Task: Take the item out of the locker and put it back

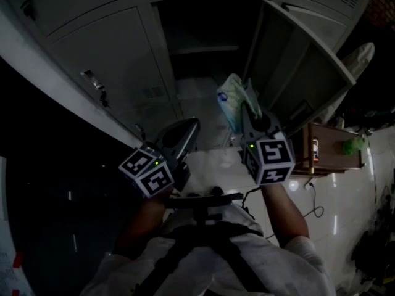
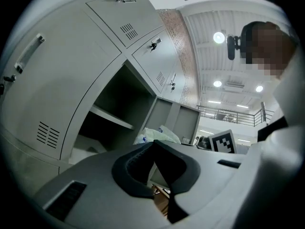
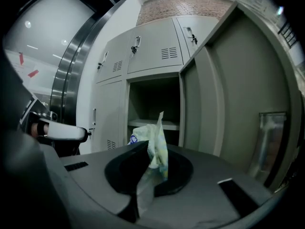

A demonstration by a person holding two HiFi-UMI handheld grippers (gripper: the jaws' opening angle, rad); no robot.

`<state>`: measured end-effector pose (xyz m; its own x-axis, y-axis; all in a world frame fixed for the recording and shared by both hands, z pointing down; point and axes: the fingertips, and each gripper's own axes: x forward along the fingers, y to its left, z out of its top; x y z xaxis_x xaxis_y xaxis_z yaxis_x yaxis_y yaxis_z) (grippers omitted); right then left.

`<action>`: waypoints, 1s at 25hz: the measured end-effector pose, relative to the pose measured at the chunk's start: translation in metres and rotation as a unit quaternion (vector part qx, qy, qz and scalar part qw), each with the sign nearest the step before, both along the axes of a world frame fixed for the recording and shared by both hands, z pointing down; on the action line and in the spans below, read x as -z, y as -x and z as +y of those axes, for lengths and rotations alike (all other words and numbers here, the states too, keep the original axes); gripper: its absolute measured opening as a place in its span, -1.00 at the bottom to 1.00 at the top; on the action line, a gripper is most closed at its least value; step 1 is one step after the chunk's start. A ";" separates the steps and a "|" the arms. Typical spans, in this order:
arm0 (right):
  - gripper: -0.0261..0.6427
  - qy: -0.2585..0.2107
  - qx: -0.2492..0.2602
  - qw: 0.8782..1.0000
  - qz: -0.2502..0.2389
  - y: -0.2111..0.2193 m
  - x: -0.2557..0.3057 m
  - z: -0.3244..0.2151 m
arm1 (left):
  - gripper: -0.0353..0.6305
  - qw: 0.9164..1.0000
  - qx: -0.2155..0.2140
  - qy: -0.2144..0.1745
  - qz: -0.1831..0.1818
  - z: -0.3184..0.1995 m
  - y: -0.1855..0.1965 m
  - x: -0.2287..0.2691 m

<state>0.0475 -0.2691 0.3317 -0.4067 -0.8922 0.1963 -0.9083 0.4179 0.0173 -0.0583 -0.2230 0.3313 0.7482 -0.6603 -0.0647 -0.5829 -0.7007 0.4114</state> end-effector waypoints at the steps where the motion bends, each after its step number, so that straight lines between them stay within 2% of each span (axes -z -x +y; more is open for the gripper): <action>1: -0.95 0.001 0.000 1.000 0.001 -0.001 -0.002 0.003 | -0.91 1.000 0.001 0.002 0.001 0.002 0.001 -0.001; 13: -0.95 0.006 -0.003 1.000 -0.015 -0.004 -0.015 0.040 | -0.91 1.000 0.007 0.024 0.013 0.024 0.011 -0.013; 25: -0.95 0.008 -0.001 1.000 -0.011 -0.006 -0.021 0.050 | -0.91 1.000 0.019 0.019 0.007 0.027 0.016 -0.014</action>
<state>0.0532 -0.2195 0.3530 -0.4089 -0.8902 0.2008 -0.9094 0.4157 -0.0091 -0.0747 -0.1957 0.3455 0.7224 -0.6898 -0.0489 -0.6021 -0.6622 0.4460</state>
